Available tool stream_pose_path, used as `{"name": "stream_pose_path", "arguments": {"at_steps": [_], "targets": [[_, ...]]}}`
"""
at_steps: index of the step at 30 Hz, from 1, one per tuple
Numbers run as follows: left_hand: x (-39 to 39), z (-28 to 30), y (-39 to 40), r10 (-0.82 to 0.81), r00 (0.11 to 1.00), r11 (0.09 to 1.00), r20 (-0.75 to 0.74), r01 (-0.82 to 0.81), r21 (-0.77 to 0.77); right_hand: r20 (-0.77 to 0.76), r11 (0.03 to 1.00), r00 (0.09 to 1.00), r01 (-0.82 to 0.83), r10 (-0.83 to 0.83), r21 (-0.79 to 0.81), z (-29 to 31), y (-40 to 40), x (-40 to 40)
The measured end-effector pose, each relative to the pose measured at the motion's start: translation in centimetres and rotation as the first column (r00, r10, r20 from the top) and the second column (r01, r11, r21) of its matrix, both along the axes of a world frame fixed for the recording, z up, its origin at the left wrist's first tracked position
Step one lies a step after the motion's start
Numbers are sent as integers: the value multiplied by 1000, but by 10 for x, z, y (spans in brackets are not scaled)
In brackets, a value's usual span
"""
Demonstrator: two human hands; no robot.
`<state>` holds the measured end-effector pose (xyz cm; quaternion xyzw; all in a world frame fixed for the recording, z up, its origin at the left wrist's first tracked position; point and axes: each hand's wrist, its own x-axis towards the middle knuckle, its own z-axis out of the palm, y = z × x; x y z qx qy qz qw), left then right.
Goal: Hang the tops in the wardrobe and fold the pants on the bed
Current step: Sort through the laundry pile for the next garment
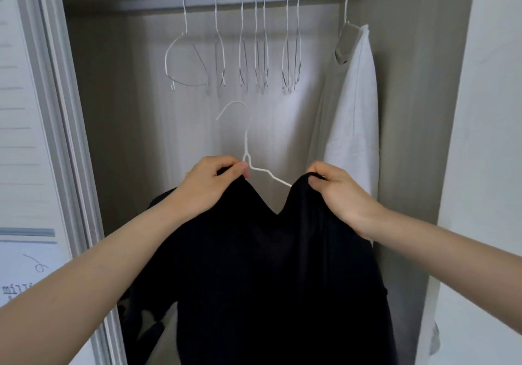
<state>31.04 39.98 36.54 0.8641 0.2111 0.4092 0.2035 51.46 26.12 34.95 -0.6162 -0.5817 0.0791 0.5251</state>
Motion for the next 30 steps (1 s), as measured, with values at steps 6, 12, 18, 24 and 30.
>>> {"name": "stream_pose_path", "arguments": {"at_steps": [6, 12, 18, 24, 30], "targets": [[-38, -11, 31, -13, 997, 1000, -71, 14, 15, -120, 984, 992, 43, -23, 173, 11, -22, 15], [-49, -15, 56, 272, 959, 949, -84, -252, 191, 343, 998, 939, 18, 3, -57, 19, -45, 26], [-51, -14, 50, 344, 939, 872, -16, -314, 375, 299, 998, 952, 53, -59, 29, 23, -37, 35], [-55, -18, 62, 267, 963, 923, -39, -244, 297, 390, 963, 920, 70, 39, -262, -6, -27, 27], [-53, -10, 79, 160, 982, 981, -105, -146, 127, -260, 930, 944, -271, 205, -250, 18, -44, 7]]}}
